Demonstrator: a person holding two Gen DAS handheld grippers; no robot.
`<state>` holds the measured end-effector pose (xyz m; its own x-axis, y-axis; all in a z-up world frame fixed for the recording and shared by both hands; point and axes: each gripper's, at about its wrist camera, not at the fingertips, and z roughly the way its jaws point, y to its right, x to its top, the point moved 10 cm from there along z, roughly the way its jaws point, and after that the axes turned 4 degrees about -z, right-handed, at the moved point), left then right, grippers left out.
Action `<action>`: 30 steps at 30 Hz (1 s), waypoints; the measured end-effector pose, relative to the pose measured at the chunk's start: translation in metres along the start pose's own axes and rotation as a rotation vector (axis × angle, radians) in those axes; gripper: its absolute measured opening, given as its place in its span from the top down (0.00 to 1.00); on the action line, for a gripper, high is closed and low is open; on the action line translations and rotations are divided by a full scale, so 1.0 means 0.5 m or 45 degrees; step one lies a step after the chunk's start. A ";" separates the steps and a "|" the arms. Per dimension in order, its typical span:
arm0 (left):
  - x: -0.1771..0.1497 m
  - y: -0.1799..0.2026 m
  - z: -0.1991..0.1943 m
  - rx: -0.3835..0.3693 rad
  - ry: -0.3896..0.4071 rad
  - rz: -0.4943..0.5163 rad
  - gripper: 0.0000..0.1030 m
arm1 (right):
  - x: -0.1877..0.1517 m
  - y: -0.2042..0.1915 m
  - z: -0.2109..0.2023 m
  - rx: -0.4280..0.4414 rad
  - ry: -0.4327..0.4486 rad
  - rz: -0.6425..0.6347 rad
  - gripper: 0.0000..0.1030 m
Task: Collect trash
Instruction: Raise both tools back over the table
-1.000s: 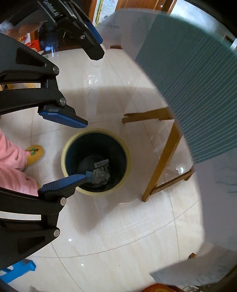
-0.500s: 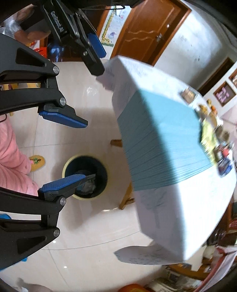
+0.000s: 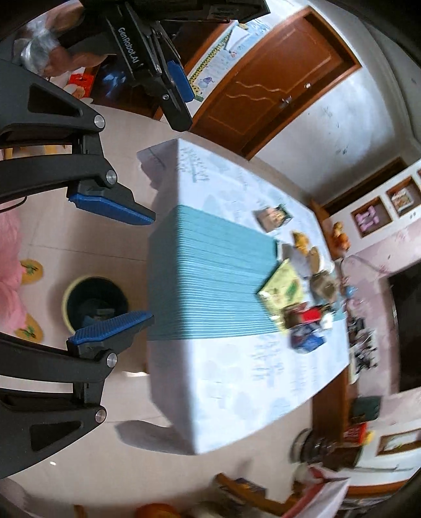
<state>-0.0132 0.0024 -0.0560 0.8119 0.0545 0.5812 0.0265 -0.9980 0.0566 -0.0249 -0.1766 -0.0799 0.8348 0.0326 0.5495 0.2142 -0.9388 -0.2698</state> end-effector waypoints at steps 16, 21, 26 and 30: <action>0.137 -0.044 0.056 0.077 0.034 -0.154 0.18 | 0.243 0.077 0.062 -0.045 0.083 -0.086 0.34; 0.216 -0.075 0.147 0.051 0.018 -0.190 0.18 | 0.318 0.118 0.148 -0.094 0.054 -0.063 0.31; 0.297 -0.102 0.265 0.003 -0.054 -0.190 0.18 | 0.409 0.156 0.262 -0.144 0.015 -0.030 0.29; 0.357 -0.137 0.374 -0.005 -0.135 -0.196 0.18 | 0.473 0.183 0.365 -0.186 -0.030 -0.005 0.28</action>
<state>0.2391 0.0746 -0.1079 0.8552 0.2029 0.4770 0.1532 -0.9780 0.1415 0.2846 -0.1922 -0.1192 0.8463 0.0429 0.5310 0.1427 -0.9786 -0.1484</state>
